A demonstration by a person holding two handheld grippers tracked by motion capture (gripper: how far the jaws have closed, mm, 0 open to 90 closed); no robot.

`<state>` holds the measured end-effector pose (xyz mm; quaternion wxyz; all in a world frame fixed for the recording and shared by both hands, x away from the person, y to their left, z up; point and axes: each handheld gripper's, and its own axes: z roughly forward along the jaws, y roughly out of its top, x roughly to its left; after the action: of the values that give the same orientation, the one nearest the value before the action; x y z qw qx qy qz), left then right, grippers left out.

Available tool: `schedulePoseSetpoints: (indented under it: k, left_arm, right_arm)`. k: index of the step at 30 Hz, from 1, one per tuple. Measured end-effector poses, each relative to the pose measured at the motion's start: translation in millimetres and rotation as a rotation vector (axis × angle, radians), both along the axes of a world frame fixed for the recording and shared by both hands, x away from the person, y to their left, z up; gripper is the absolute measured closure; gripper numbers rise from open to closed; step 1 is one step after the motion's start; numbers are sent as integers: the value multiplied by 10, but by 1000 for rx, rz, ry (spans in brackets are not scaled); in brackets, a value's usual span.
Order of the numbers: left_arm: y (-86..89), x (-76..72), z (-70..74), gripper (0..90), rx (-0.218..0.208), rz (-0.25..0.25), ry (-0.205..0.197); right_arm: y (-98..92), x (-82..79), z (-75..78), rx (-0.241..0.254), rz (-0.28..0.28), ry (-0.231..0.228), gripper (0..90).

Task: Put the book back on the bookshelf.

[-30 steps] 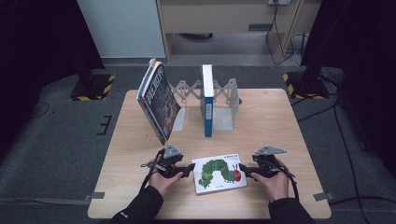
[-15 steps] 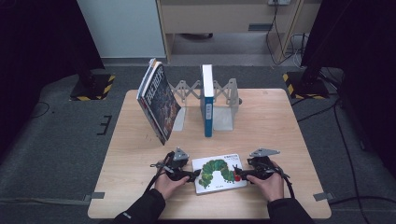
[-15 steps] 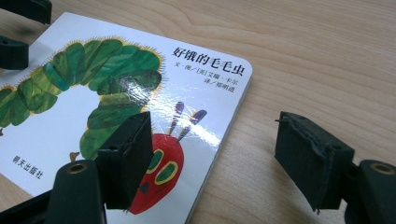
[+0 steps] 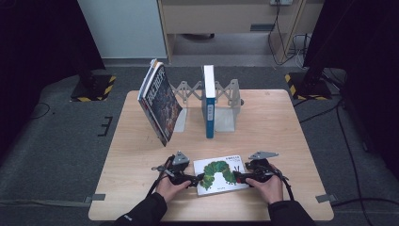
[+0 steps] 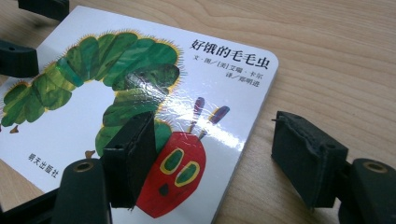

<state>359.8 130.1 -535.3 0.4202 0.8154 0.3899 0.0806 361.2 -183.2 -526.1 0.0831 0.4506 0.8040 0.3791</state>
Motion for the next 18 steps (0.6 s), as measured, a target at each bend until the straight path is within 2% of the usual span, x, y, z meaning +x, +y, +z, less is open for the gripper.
schedulePoseSetpoints:
  k: [7, 10, 13, 15, 18]
  left_arm:
    - [-38, -14, -4, 27, 27, -1, 0]
    - [-51, -29, -5, 20, 26, 15, 1]
    - [-59, -37, -4, 21, 21, 5, 7]
    - [-56, -45, 22, 51, 20, 7, 26]
    - [-30, -78, 60, 156, 16, 12, 56]
  right_arm:
    - [20, -23, -6, 44, 10, 18, 336]
    - [21, -28, -6, 43, 9, 16, 336]
    - [11, -36, 1, 57, 5, 19, 338]
    - [5, -35, 11, 65, 4, 22, 339]
    - [-2, -31, 11, 67, 1, 16, 343]
